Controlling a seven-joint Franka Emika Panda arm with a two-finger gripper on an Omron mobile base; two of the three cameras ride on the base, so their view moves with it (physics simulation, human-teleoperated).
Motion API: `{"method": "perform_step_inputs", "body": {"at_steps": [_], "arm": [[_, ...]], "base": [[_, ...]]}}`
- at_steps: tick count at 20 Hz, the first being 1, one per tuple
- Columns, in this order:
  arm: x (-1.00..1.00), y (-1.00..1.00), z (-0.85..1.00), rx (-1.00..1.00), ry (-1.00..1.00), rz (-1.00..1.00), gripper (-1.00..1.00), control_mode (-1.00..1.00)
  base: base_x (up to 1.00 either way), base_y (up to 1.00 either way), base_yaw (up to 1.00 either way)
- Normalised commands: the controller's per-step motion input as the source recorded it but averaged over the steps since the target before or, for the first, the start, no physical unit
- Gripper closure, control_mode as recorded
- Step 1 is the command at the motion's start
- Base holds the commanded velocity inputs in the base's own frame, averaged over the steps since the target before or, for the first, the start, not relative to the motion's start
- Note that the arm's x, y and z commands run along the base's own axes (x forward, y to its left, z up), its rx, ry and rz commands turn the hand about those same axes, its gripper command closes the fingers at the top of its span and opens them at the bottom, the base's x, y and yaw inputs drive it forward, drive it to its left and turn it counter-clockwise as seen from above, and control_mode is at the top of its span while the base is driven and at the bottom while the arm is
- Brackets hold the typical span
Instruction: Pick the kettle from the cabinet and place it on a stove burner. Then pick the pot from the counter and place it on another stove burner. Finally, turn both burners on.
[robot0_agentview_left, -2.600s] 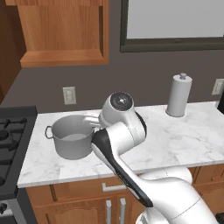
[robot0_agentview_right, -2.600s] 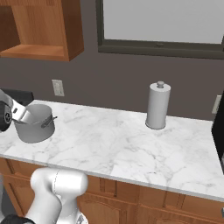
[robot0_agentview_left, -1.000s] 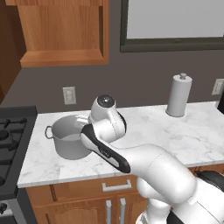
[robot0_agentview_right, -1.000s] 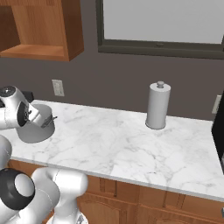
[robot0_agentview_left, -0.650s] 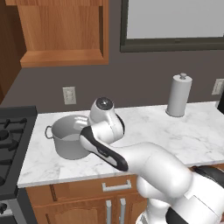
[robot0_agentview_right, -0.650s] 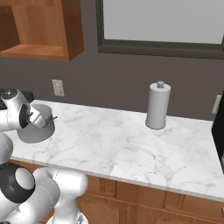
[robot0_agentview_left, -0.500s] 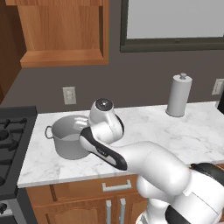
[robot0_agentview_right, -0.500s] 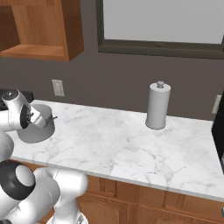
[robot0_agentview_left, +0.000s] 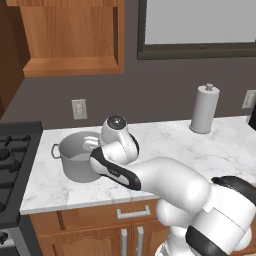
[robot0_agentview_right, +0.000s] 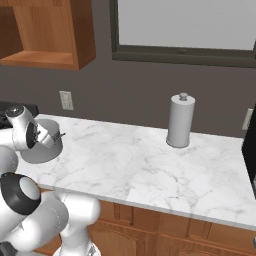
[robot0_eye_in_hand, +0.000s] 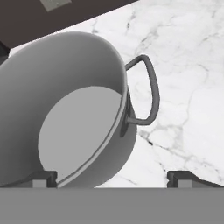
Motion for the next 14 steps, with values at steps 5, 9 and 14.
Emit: {"method": "perform_step_inputs", "body": {"at_steps": [5, 9, 14], "arm": [[0.13, 0.07, -0.12, 0.00, 0.02, 0.00, -1.00, -1.00], [0.11, 0.09, -0.11, 0.00, 0.03, 0.00, -1.00, -1.00], [0.11, 0.07, -0.09, 0.00, 0.03, 0.00, -1.00, -1.00]], "base": [[0.00, 0.00, 0.00], [0.00, 0.00, 0.00], [0.00, 0.00, 0.00]]}}
